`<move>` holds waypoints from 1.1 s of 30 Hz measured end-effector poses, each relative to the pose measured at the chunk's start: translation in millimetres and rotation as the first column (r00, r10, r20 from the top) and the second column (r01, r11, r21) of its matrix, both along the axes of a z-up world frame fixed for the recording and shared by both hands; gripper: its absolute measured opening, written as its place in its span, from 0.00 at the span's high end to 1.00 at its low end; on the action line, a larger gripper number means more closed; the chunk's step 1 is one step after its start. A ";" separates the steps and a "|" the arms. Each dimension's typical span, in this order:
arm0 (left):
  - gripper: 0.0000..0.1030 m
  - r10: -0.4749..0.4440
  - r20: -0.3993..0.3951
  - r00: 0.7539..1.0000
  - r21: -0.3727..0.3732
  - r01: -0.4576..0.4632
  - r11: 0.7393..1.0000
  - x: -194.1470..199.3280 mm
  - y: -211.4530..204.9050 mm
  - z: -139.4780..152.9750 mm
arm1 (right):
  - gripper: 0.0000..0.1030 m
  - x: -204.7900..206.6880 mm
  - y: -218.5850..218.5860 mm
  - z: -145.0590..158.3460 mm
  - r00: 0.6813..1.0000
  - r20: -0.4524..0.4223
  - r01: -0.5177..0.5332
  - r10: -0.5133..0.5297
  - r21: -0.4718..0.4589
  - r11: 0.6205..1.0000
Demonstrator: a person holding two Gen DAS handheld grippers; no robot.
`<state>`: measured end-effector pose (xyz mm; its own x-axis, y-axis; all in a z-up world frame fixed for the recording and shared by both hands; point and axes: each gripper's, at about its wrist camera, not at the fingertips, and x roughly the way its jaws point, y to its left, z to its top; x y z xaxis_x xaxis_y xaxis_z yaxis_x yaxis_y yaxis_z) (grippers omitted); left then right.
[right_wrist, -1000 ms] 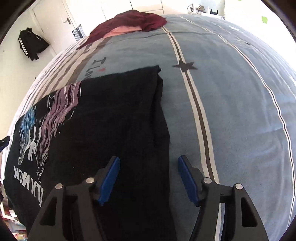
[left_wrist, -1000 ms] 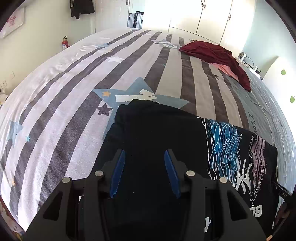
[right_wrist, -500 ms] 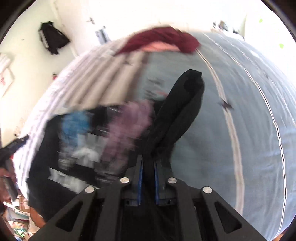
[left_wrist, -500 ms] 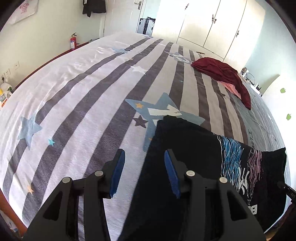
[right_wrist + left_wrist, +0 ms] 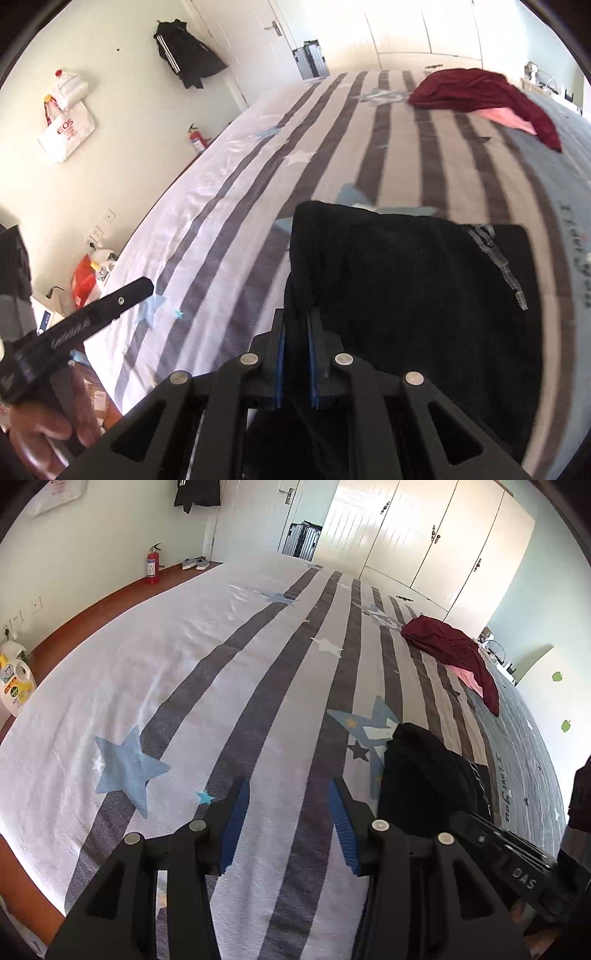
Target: Fold clothes
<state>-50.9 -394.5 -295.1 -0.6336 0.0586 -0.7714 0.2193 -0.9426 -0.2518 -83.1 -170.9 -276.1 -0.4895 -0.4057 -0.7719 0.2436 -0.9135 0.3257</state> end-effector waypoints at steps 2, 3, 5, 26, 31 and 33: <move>0.60 0.011 0.007 1.000 0.004 -0.011 1.000 6.3 -5.9 -5.5 | 0.88 -5.7 -15.0 -18.0 0.999 0.035 0.016 -0.016 0.000 1.000; 0.60 0.016 0.013 1.000 0.009 -0.016 1.000 9.0 -8.1 -8.7 | 0.87 -9.2 -18.3 -27.7 0.998 0.066 0.015 -0.014 -0.014 1.000; 0.60 0.019 0.023 1.000 0.019 -0.019 1.000 14.0 -9.7 -14.6 | 0.61 -12.1 -23.0 -45.0 0.988 0.152 -0.015 0.024 -0.058 0.998; 0.60 -0.241 0.015 0.970 0.113 0.238 0.965 -22.1 159.4 -1.5 | 0.44 9.4 173.3 -44.1 0.991 0.077 0.105 -0.112 0.084 0.991; 0.60 -0.305 0.068 0.950 0.085 0.300 0.950 -15.5 222.8 -17.2 | 0.44 14.3 196.5 -54.1 0.990 0.072 0.118 -0.124 0.084 0.989; 0.60 -0.302 0.100 0.948 0.076 0.295 0.952 -12.5 239.6 -24.1 | 0.43 12.4 202.7 -58.7 0.990 0.069 0.117 -0.123 0.083 0.990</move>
